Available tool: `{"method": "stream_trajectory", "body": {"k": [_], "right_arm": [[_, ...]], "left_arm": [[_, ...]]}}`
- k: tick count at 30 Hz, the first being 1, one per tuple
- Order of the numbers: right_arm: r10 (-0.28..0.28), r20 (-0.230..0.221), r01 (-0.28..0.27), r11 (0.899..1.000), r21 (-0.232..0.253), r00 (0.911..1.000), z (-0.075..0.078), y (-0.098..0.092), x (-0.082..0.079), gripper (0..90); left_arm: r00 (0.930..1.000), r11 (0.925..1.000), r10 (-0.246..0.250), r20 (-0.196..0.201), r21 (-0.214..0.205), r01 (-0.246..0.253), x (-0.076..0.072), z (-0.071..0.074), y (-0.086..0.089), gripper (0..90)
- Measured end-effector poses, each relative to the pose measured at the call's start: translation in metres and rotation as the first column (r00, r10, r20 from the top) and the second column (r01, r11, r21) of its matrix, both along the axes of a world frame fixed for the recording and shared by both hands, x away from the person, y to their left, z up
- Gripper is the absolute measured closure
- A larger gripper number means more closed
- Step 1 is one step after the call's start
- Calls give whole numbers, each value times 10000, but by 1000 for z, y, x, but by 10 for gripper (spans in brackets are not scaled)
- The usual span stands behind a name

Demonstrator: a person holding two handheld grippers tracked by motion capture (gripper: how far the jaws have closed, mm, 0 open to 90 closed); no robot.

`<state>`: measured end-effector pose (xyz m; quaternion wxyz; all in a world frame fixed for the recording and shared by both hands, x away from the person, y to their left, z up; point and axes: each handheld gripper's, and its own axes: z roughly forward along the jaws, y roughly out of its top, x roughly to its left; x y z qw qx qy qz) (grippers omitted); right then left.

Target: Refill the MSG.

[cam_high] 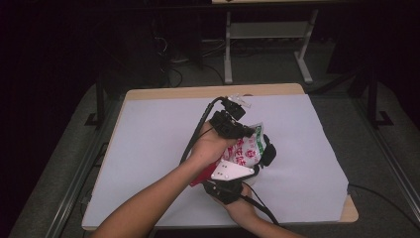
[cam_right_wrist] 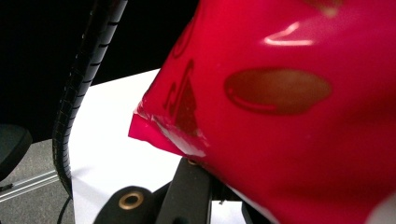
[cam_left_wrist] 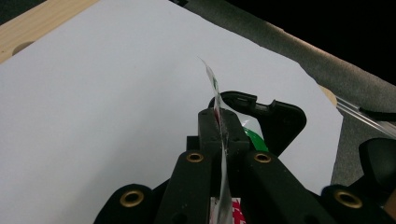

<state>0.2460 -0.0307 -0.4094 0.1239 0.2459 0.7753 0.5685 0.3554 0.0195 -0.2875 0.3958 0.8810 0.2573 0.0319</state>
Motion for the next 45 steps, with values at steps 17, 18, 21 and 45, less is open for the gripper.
{"method": "stream_trajectory", "body": {"k": [17, 18, 21, 45], "right_arm": [[112, 80, -111, 9999, -102, 9999, -1, -1, 0, 900], [125, 101, -123, 9999, -108, 9999, -1, -1, 0, 900], [152, 126, -150, 9998, -108, 9998, -1, -2, 1, 900], [64, -191, -69, 9996, -262, 9998, -7, -3, 4, 900]], "left_arm": [[9994, 9986, 39, -331, -524, -56, 1, -1, 3, 900], [9994, 9986, 39, -331, -524, -56, 1, -1, 3, 900], [9992, 9978, -81, -393, -665, 55, 3, 2, 7, 900], [9917, 9869, -608, -1135, -1556, 427, 1, 9, 22, 900]]}}
